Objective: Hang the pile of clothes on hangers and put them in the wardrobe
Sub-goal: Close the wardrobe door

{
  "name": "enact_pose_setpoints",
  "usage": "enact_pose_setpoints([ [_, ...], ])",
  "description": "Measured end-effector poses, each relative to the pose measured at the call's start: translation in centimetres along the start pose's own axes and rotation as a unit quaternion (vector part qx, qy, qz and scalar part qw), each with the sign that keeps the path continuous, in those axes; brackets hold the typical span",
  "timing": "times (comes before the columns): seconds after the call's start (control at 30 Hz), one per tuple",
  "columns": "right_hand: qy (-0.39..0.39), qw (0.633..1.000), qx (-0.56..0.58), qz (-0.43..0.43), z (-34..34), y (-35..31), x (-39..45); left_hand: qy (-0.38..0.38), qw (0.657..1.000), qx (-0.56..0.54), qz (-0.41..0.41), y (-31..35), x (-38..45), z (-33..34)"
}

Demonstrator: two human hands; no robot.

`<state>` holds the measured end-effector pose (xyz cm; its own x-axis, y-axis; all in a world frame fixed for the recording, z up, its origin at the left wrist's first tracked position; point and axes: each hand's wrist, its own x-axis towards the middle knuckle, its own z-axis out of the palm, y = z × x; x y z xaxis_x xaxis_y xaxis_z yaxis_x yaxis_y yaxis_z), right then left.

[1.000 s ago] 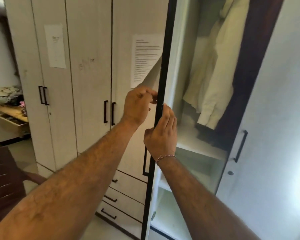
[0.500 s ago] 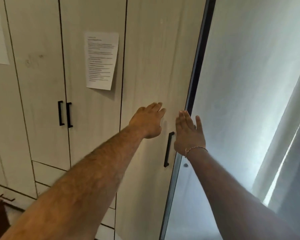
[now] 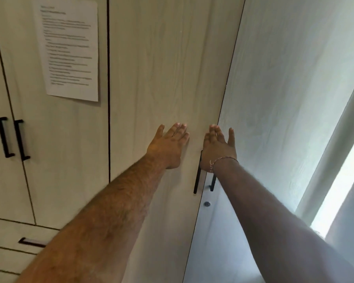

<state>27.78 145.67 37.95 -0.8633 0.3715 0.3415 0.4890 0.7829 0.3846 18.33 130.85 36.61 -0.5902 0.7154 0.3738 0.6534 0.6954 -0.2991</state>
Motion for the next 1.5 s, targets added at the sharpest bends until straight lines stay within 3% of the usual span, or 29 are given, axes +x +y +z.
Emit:
enact_pose_setpoints([
  [0.13, 0.014, 0.999, 0.027, 0.011, 2.1, -0.3, 2.6, 0.026, 0.999, -0.025, 0.016, -1.0, 2.2, 3.3],
  [0.23, 0.067, 0.996, 0.061, 0.024, 5.0, -1.2, 3.2, 0.071, 0.994, -0.083, 0.029, -0.7, 2.9, 5.6],
  [0.37, 0.119, 0.986, 0.114, 0.036, 7.6, -1.6, 3.6, 0.108, 0.99, -0.071, 0.051, -1.1, 3.2, 7.2],
  [0.57, 0.116, 0.975, 0.188, 0.031, 8.5, -1.6, 3.4, 0.092, 0.99, -0.087, 0.063, -1.8, 2.9, 6.7],
  [0.77, 0.178, 0.942, 0.281, 0.043, 9.5, -5.8, 1.0, 0.113, 0.985, -0.127, 0.022, -2.8, -1.8, 9.2],
  [0.97, 0.14, 0.927, 0.316, -0.144, 11.7, -16.2, -2.8, 0.033, 0.983, -0.139, -0.119, -6.0, -13.0, 14.9],
  [1.13, 0.068, 0.881, 0.367, -0.291, 12.5, -28.8, -7.6, -0.081, 0.966, -0.099, -0.223, -9.5, -30.1, 19.0],
  [1.27, 0.012, 0.829, 0.368, -0.422, 10.7, -40.1, -13.6, -0.13, 0.92, -0.077, -0.362, -13.7, -45.2, 18.8],
  [1.5, 0.02, 0.729, 0.308, -0.611, 2.9, -56.6, -23.3, -0.123, 0.801, -0.023, -0.585, -20.6, -65.0, 16.6],
])
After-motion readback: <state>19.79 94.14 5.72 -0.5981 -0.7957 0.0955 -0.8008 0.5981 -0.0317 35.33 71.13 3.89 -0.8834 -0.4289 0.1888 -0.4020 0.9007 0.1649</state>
